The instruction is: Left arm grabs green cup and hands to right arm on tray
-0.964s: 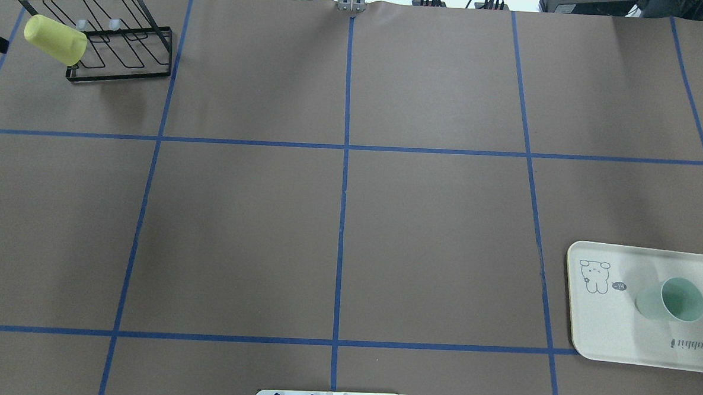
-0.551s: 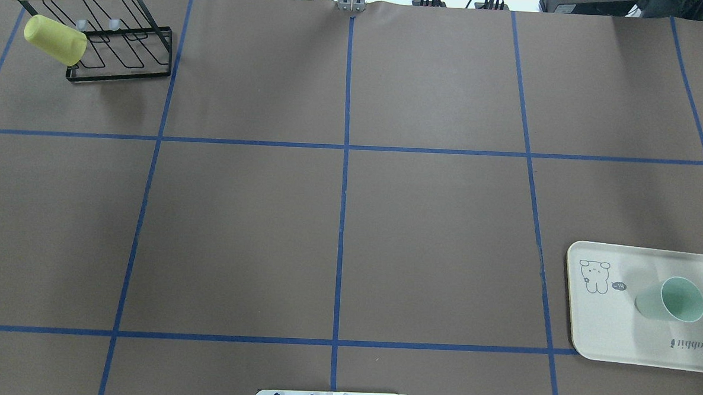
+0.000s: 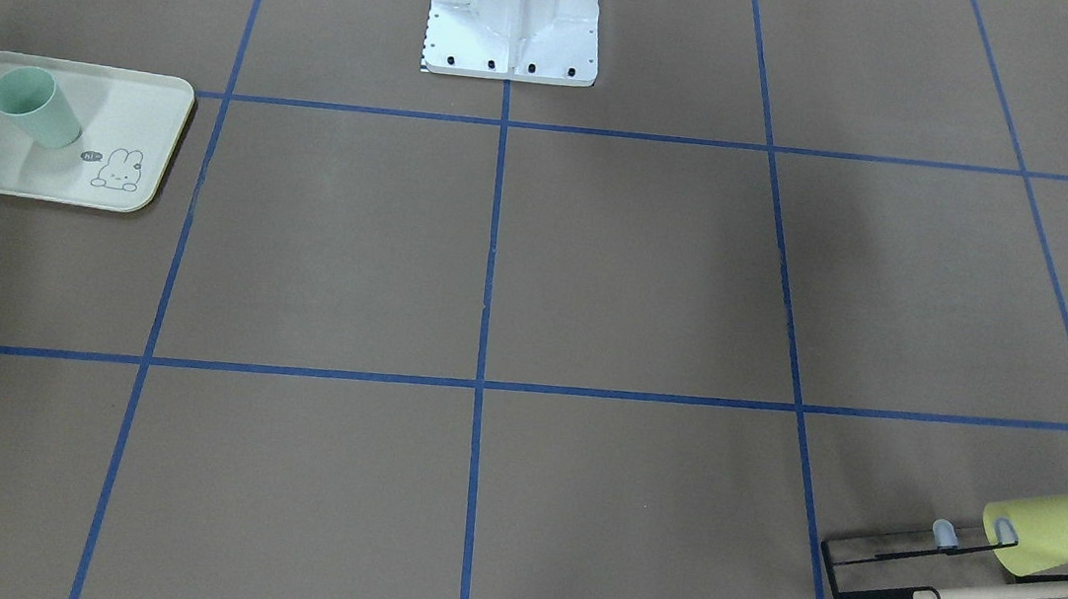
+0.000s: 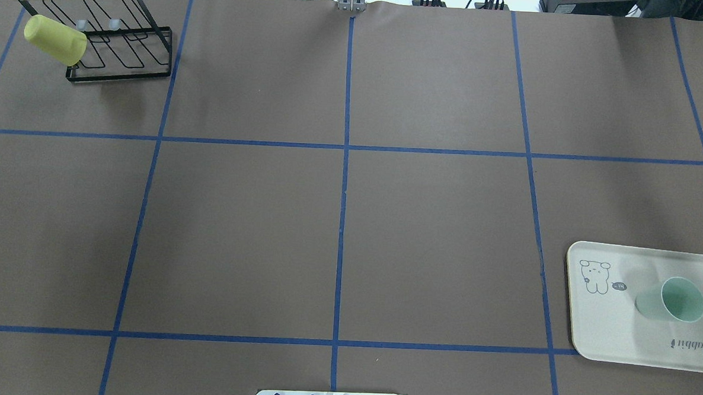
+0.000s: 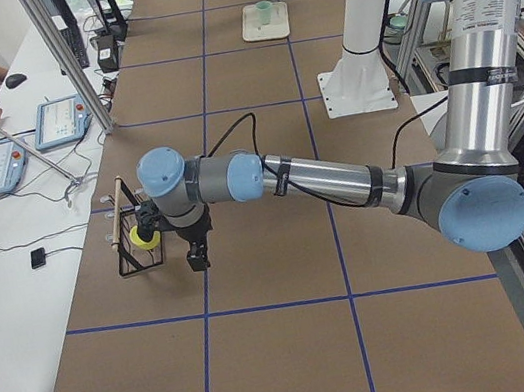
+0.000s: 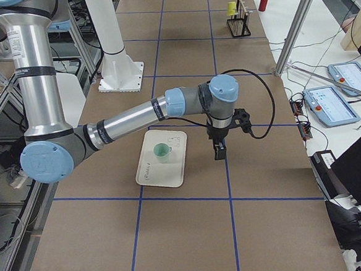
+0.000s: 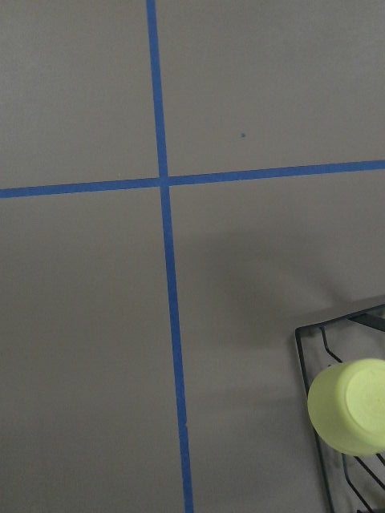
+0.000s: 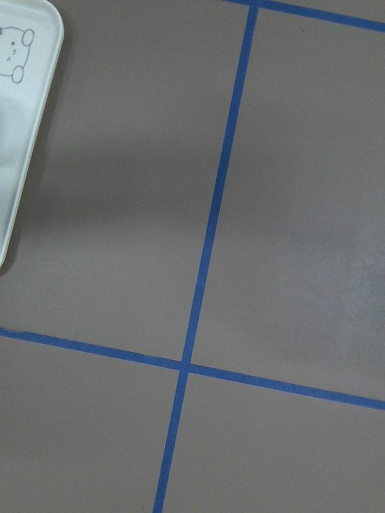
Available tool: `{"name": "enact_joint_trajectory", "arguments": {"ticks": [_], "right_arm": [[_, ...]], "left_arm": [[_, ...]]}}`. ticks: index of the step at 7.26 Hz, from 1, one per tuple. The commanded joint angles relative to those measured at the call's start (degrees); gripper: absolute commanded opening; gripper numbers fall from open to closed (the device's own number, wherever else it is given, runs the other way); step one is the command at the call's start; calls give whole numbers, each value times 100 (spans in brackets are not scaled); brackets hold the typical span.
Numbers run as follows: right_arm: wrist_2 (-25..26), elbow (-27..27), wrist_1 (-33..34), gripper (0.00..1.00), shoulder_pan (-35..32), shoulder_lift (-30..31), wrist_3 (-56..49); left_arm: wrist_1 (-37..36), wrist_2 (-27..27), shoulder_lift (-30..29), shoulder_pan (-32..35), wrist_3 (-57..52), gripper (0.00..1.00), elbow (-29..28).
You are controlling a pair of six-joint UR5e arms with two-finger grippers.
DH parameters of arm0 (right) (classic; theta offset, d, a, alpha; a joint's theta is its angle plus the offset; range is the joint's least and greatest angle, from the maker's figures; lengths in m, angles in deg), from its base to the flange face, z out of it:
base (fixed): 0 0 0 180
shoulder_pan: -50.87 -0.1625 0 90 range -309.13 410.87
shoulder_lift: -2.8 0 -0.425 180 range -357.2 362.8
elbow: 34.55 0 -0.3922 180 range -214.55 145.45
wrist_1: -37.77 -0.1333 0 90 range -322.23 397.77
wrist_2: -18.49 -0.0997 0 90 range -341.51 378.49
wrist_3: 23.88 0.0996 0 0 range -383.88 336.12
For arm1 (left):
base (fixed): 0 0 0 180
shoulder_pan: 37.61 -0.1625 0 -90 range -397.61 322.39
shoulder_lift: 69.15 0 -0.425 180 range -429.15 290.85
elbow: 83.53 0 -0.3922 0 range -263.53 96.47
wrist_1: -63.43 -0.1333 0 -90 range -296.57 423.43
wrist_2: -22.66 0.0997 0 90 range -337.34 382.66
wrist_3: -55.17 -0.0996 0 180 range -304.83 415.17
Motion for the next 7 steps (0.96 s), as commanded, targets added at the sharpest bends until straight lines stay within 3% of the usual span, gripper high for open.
{"name": "enact_joint_trajectory", "arguments": {"ticks": [1,3,7], "right_arm": [[-6,9,-14,100,2,133,33],[38,96,-23,100,2,440,50],[109,255,-102,100,90,794,-20]], "left_arm": [[133,-69,282,54,-160,100,4],[142,-8,694,54,120,100,433],[634,-9,1198,54,139,100,514]]}}
